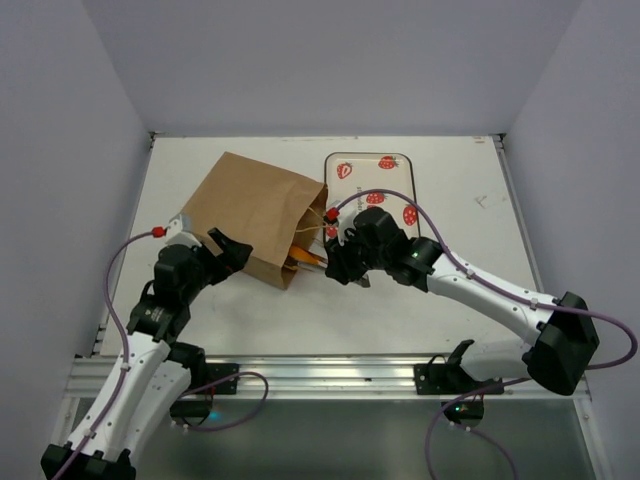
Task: Take the fake bread out of the paper bag
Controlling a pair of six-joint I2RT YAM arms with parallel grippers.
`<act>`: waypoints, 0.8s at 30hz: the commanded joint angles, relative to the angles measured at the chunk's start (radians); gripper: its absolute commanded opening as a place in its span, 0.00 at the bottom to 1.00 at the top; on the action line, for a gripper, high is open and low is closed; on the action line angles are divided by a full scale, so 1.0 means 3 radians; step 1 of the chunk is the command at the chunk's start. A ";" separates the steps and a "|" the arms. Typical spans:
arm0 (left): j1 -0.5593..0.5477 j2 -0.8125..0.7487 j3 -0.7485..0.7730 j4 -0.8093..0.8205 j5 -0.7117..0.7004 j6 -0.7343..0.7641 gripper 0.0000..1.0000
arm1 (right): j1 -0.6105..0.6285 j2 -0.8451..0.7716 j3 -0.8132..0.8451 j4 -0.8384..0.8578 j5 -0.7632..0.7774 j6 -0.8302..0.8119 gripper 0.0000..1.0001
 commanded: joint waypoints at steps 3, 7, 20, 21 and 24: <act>-0.0016 -0.0278 -0.0046 0.0393 0.0376 -0.0094 1.00 | -0.0011 -0.0038 0.0005 0.0223 0.0139 0.0038 0.32; -0.0021 -0.0058 0.0195 0.0383 0.0525 0.0229 1.00 | -0.0017 -0.0017 -0.0030 0.0248 0.0159 0.0038 0.32; -0.0762 0.0990 0.0808 0.0776 0.0628 0.0460 0.68 | -0.0017 -0.0064 -0.0153 0.0320 0.0220 0.0058 0.31; -0.0889 0.1137 0.0905 0.0782 0.0455 0.0485 0.69 | -0.0017 -0.0064 -0.0153 0.0320 0.0226 0.0058 0.31; -0.1446 0.1505 0.1125 0.0644 0.0037 0.0725 0.74 | -0.0017 -0.0058 -0.0148 0.0320 0.0241 0.0069 0.31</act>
